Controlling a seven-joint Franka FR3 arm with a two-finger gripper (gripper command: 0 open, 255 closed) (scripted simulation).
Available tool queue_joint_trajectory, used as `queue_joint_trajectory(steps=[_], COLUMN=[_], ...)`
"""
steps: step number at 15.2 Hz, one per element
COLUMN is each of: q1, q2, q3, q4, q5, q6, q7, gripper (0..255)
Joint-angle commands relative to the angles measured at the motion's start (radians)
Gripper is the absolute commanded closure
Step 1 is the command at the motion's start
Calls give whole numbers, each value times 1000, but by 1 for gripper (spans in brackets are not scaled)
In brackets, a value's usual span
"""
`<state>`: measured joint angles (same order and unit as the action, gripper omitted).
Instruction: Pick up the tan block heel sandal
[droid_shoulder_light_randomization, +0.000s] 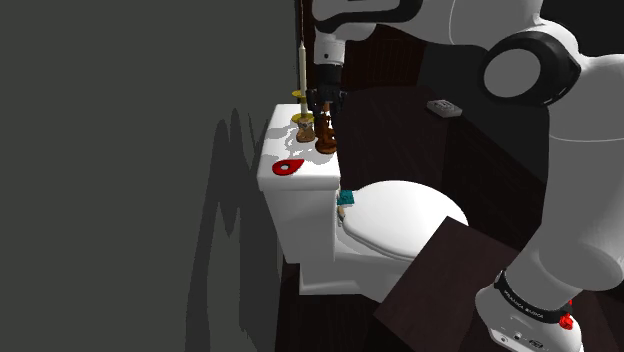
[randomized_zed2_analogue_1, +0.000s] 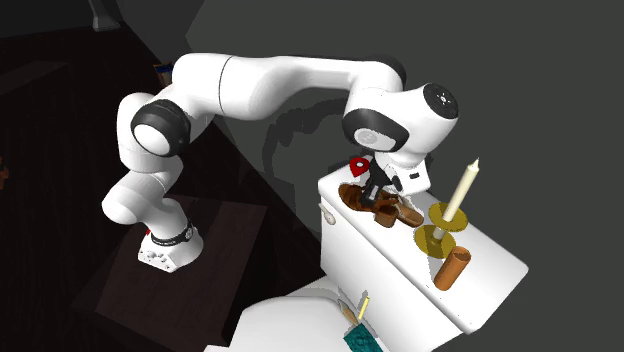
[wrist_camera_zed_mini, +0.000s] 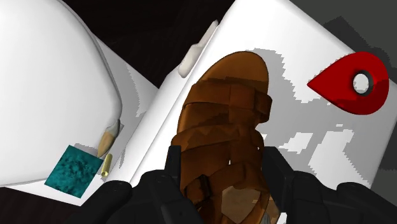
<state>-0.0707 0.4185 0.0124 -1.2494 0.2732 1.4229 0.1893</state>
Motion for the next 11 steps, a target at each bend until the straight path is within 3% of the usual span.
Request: queue_joint_trajectory(steps=[1,7,11], q1=[0,0,-2], q2=[0,2,15], q3=[0,0,1], q4=[-3,0,73], q5=[0,0,2], q6=[1,0,-58], q7=[0,0,15], gripper=[255,255,255])
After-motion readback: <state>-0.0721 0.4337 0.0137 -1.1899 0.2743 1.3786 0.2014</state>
